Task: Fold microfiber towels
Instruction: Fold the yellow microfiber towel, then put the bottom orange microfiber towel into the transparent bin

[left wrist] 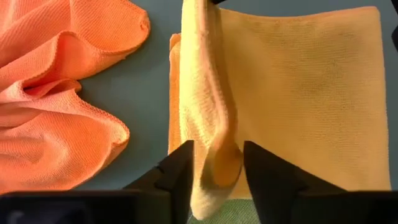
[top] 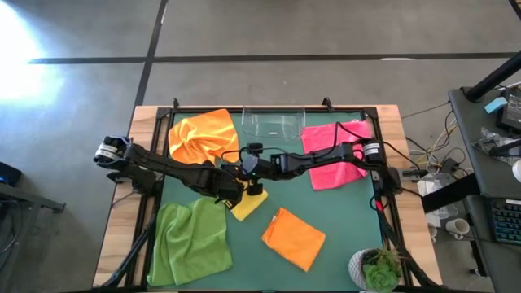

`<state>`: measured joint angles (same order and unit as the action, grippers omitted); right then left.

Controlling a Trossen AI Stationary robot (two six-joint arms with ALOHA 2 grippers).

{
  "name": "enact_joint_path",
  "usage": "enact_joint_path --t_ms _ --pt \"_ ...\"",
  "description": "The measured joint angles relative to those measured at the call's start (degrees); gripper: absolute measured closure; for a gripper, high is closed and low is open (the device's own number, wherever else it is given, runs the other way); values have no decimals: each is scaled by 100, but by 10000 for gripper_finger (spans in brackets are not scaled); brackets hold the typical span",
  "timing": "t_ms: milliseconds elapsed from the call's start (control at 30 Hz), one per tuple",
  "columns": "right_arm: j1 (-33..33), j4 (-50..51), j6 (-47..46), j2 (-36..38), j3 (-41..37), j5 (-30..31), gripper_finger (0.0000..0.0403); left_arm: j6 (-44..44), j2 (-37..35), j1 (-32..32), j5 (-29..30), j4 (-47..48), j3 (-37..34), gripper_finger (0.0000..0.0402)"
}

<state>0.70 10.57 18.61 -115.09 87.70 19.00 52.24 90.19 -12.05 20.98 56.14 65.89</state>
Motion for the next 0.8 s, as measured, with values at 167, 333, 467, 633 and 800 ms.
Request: enact_joint_path --t_ms 167,333,467,633,800 --pt "10 -63 -3 0 0 -6 325 15 0 6 2 7 0 237" --pt "10 16 -22 20 0 6 290 7 -2 8 -16 57 34 218" --pt "10 663 -129 286 0 32 278 -4 -52 8 -142 195 116 216" --pt "7 1859 -886 859 7 11 280 -27 -230 10 -140 292 170 217" --pt "-17 2851 -1718 1352 -25 -28 286 -487 -442 -5 -93 178 145 217"
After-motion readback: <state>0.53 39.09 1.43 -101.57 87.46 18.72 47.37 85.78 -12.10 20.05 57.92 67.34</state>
